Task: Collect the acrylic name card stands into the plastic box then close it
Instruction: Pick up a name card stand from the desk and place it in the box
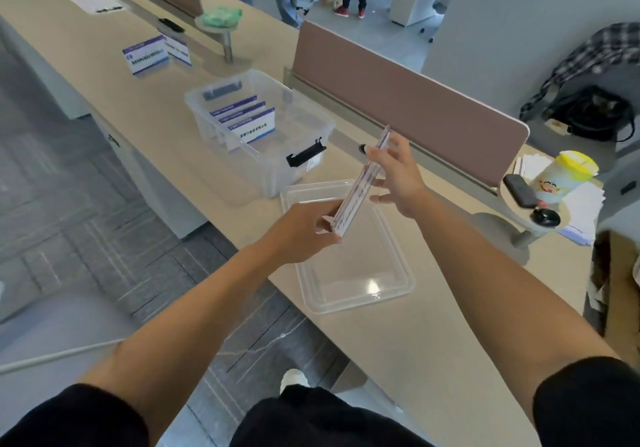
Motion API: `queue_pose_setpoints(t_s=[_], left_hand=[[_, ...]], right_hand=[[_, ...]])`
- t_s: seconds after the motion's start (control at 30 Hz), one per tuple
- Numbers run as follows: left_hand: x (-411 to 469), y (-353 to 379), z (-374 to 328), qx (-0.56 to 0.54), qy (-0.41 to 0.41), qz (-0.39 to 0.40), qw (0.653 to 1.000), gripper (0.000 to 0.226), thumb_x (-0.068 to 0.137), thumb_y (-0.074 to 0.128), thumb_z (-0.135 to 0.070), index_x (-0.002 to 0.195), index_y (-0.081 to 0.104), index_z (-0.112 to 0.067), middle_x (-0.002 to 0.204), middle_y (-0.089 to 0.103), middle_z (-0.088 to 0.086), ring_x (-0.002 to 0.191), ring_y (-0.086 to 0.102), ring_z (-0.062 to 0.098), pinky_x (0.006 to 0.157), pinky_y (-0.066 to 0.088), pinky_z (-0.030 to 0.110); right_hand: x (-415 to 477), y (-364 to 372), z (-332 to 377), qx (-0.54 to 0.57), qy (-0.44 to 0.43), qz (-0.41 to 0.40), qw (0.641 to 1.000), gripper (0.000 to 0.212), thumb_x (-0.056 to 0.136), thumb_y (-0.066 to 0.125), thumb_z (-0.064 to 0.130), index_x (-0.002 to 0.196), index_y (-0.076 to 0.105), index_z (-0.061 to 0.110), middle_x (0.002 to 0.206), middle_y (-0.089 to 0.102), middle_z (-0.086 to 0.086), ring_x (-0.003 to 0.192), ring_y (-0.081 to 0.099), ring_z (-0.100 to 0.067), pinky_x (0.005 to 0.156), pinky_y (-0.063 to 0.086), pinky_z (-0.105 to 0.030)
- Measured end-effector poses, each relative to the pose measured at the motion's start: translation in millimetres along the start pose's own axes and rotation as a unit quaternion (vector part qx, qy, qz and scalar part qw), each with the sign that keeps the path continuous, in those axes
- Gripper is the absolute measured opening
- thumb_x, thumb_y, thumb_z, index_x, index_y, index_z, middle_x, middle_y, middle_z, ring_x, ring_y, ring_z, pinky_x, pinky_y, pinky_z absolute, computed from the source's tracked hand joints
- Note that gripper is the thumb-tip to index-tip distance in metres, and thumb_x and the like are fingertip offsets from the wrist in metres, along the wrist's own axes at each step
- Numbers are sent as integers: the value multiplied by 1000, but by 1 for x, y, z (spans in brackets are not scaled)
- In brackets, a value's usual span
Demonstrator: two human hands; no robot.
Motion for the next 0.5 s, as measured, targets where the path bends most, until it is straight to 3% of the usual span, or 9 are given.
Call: queue_pose_setpoints(t_s=[0.13,0.2,0.33,0.43,0.5], left_hand=[[29,-30,16,34,-17,-6,999,62,87,70,-11,141,48,-31,117,62,-21,90,61,-15,75,46,3],[40,-46,28,64,-36,-12,997,65,87,72,-17,143,45,-35,125,64,-13,91,63,-8,76,47,5],[58,-76,52,73,-55,-33,995,69,85,74,-13,139,43,-43,120,65,-14,90,67,2,77,50,11],[69,-103,73,63,-67,-48,995,67,84,74,-11,141,48,-34,122,67,-9,88,68,3,80,52,11],[76,-123,91,52,-67,-58,995,70,85,74,-12,144,43,-33,121,67,-6,90,69,6,78,50,7]], right_hand=[[43,21,13,18,-13,17,1000,46,92,66,40,132,42,35,118,56,13,98,64,-26,85,55,-58],[63,34,19,30,-11,36,999,51,92,67,40,135,41,33,120,57,10,98,64,-28,86,55,-59],[102,62,24,52,-13,45,998,45,92,67,38,130,44,30,128,55,6,99,64,-29,88,54,-60],[127,90,27,82,2,44,996,37,94,64,35,124,44,33,116,58,13,89,65,-23,84,56,-55],[145,108,28,97,17,37,994,38,94,63,36,127,44,33,114,58,15,94,66,-26,83,56,-55]])
Point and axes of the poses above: each hand's wrist, its own x-axis towards the middle knuckle, its own y-axis out of the palm, z = x × y, the point moved 5 cm from there along x, towards the middle knuckle
